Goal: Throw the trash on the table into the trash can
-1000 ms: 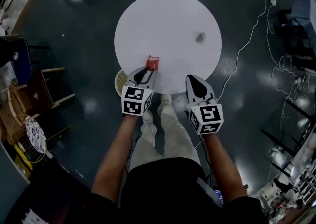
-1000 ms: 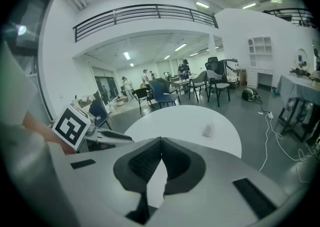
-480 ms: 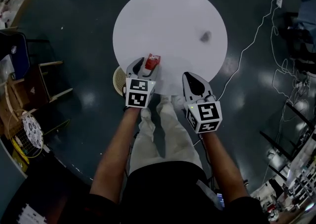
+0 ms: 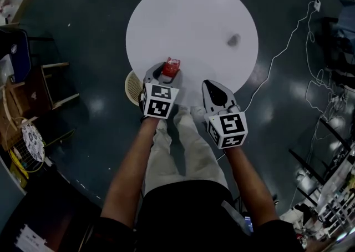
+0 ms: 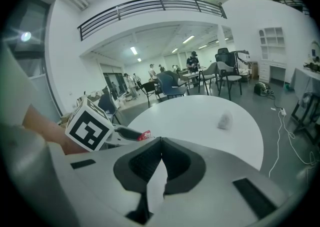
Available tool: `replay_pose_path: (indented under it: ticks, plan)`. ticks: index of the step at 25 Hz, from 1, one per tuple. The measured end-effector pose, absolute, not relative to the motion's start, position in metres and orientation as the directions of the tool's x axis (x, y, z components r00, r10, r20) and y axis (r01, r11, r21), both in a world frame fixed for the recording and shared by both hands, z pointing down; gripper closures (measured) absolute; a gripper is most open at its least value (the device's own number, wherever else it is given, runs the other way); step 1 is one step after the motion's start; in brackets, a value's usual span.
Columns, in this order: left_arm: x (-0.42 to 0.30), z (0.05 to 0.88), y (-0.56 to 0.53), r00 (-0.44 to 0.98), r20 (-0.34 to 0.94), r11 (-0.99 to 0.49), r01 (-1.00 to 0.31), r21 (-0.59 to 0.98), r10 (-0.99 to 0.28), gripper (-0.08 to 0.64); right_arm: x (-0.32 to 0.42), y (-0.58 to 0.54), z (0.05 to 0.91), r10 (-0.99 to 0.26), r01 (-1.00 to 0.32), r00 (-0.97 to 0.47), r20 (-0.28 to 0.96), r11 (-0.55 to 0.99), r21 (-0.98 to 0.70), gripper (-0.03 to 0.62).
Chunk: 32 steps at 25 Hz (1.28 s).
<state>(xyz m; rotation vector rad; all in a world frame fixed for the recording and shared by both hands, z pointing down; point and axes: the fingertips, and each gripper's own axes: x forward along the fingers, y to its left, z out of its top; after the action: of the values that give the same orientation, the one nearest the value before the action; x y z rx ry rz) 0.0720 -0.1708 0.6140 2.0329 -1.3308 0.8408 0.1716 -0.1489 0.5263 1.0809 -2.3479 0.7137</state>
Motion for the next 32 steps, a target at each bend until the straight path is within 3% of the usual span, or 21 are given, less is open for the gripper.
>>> replay_pose_path:
  ticks: [5, 15, 32]
  plan:
    - [0.071, 0.613, -0.168, 0.308, 0.752, -0.351, -0.93, 0.109, -0.583, 0.344, 0.167, -0.145, 0.531, -0.536, -0.775, -0.601, 0.593, 0.572, -0.268, 0.574]
    - [0.074, 0.601, -0.155, 0.315, 0.756, -0.334, -0.933, 0.135, -0.574, 0.465, 0.164, -0.144, 0.528, -0.515, -0.752, -0.629, 0.583, 0.594, -0.286, 0.575]
    - [0.032, 0.593, -0.118, 0.307, 0.76, -0.308, -0.94, 0.147, -0.573, 0.508, 0.129, -0.131, 0.533, -0.5, -0.74, -0.643, 0.58, 0.602, -0.3, 0.575]
